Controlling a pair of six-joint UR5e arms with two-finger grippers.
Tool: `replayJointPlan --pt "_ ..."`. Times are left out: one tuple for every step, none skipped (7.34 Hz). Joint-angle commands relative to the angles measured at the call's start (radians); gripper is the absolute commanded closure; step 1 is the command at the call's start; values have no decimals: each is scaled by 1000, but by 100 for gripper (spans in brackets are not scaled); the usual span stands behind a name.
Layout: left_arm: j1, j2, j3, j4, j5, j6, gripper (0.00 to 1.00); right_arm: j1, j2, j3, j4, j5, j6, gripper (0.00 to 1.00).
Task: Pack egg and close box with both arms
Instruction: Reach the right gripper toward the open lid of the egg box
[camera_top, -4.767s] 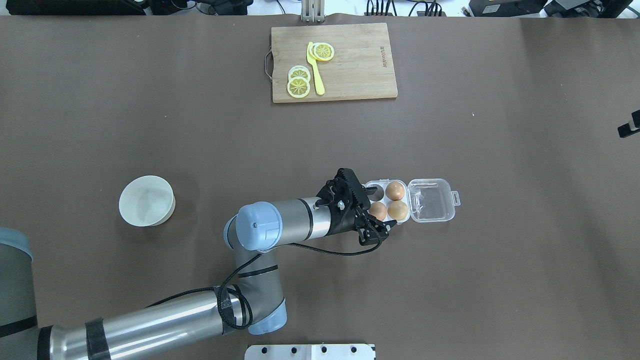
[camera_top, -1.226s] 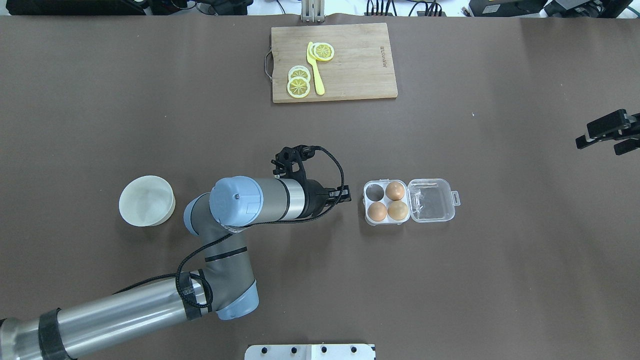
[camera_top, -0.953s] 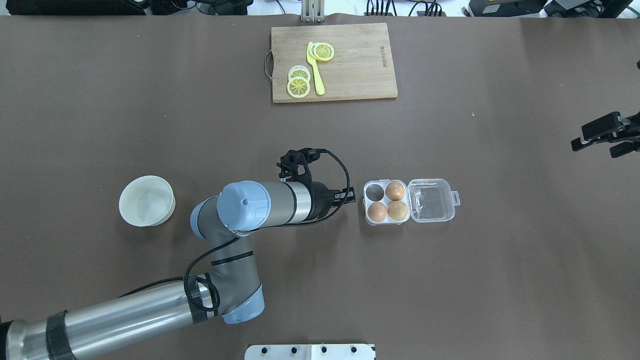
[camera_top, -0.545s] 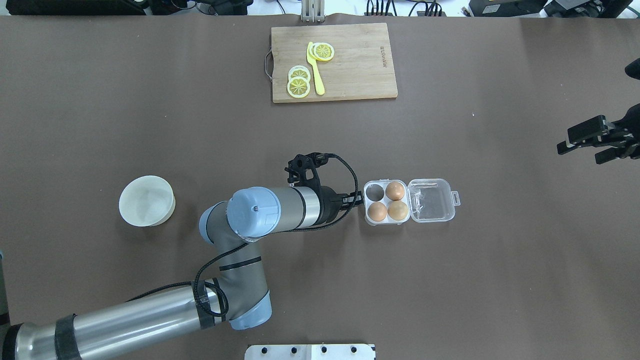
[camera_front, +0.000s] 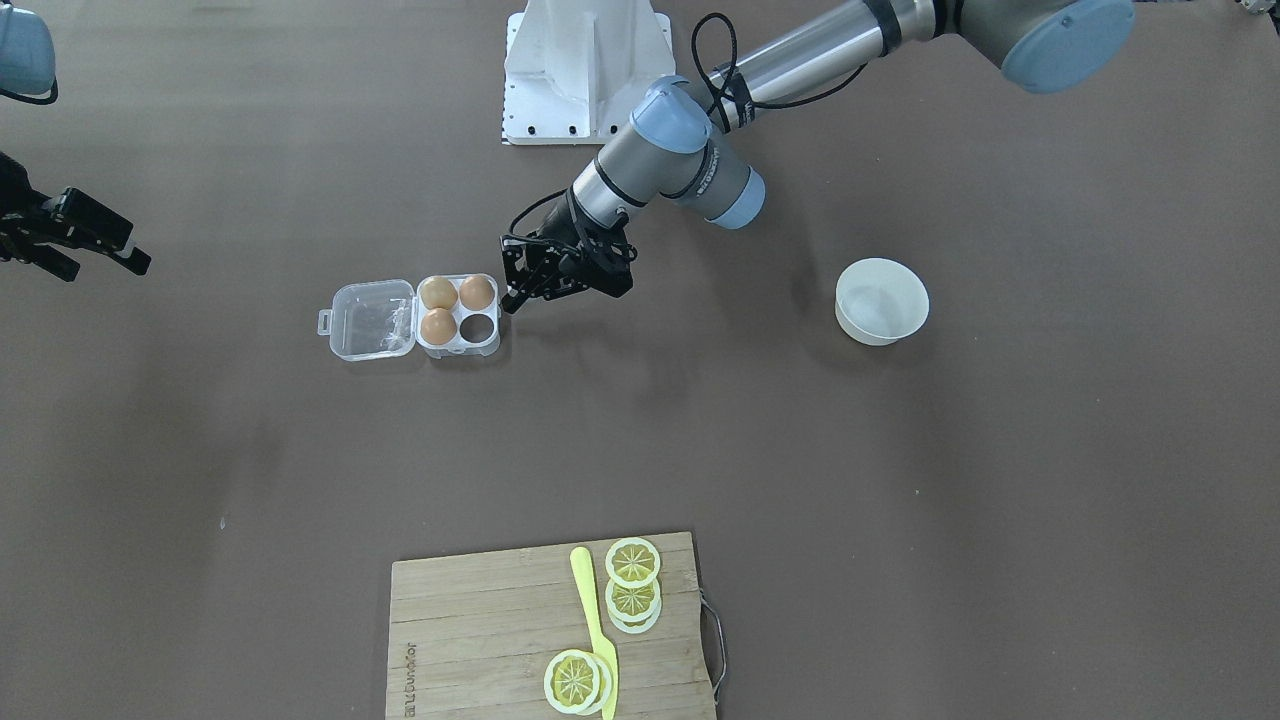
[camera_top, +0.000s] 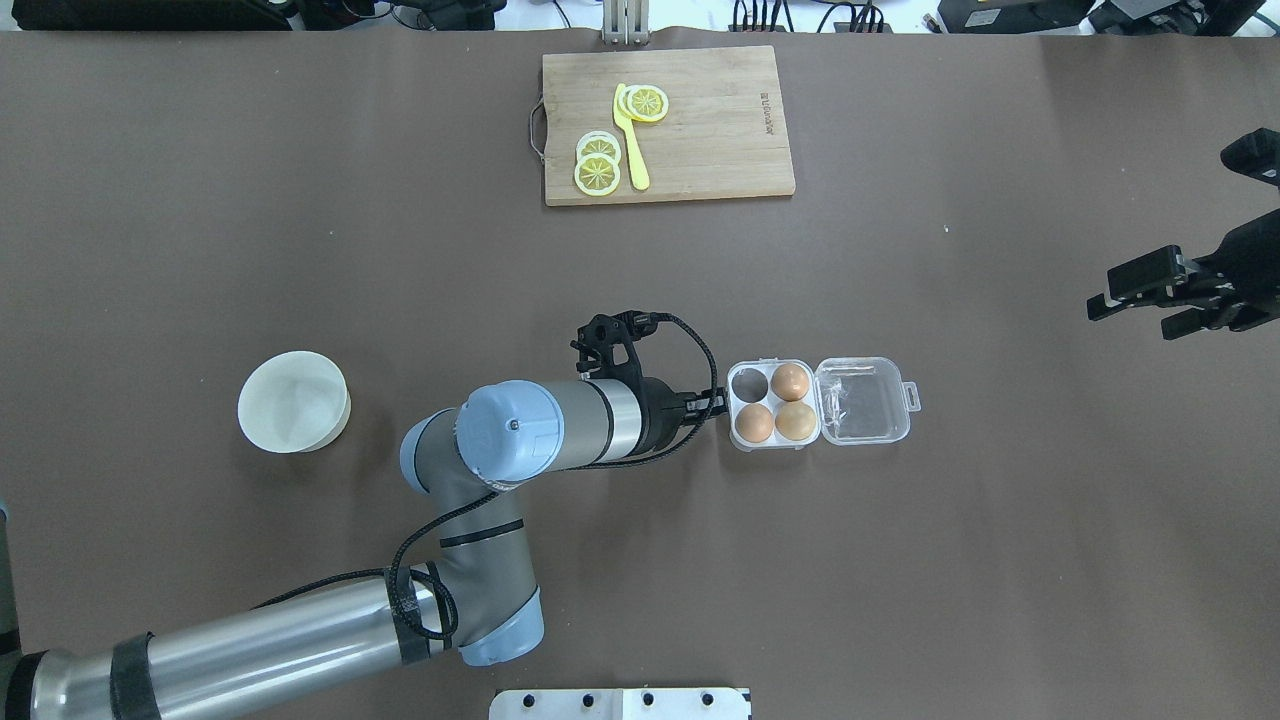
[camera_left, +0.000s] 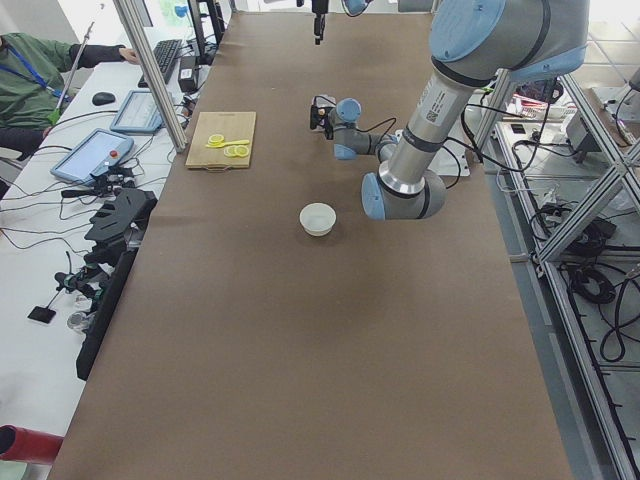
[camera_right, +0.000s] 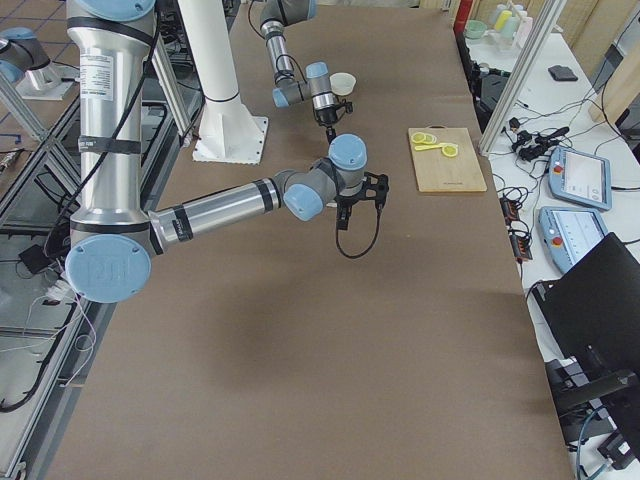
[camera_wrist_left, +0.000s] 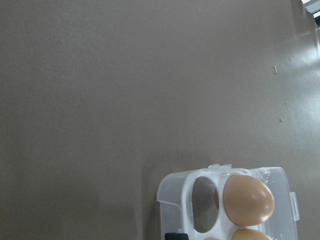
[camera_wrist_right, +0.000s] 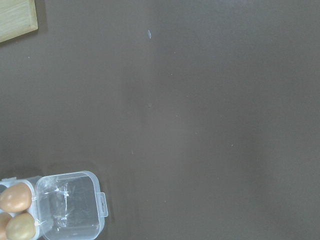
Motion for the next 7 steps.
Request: replayJointPlan --pt "3 1 1 0 6 1 100 -25 -2 -8 51 -11 28 1" --pt "5 1 1 20 7 1 100 -34 -2 -12 71 -11 50 1" --pt "7 0 0 21 7 1 100 -39 1 -35 109 -11 56 3" --pt "7 -2 -1 21 7 1 100 -47 10 -83 197 -11 114 5" --pt "7 -2 -2 21 7 1 100 -59 15 -153 344 -12 177 7" --pt "8 -2 -2 21 6 1 100 -76 25 -216 467 -19 247 8" --pt "10 -2 -4 21 7 1 100 -112 48 -251 543 -67 321 10"
